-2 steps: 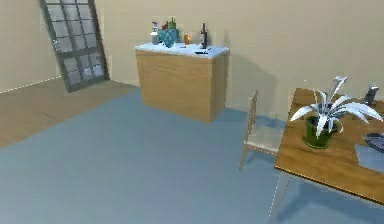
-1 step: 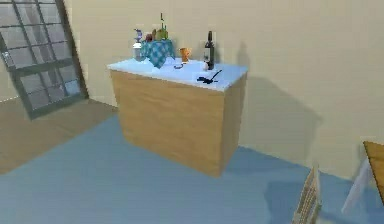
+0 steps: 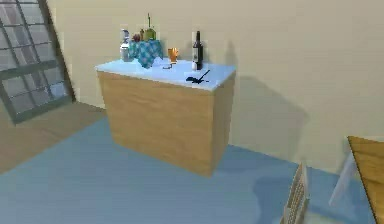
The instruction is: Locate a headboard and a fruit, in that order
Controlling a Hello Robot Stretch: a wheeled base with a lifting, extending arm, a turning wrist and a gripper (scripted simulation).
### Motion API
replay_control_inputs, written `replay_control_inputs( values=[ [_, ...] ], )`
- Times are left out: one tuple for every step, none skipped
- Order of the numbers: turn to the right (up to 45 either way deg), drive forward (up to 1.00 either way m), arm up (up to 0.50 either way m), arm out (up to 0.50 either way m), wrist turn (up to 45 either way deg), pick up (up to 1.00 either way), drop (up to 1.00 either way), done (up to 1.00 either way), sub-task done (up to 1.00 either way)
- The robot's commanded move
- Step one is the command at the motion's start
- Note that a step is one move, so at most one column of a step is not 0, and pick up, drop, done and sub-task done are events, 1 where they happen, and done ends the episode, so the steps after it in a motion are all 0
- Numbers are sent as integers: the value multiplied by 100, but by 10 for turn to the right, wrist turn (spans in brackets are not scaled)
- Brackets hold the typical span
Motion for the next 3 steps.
replay_control_inputs(
  values=[
    [0,100,0,0,0,0,0,0,0],
    [420,0,0,0,0,0,0,0,0],
    [0,5,0,0,0,0,0,0,0]
  ],
)
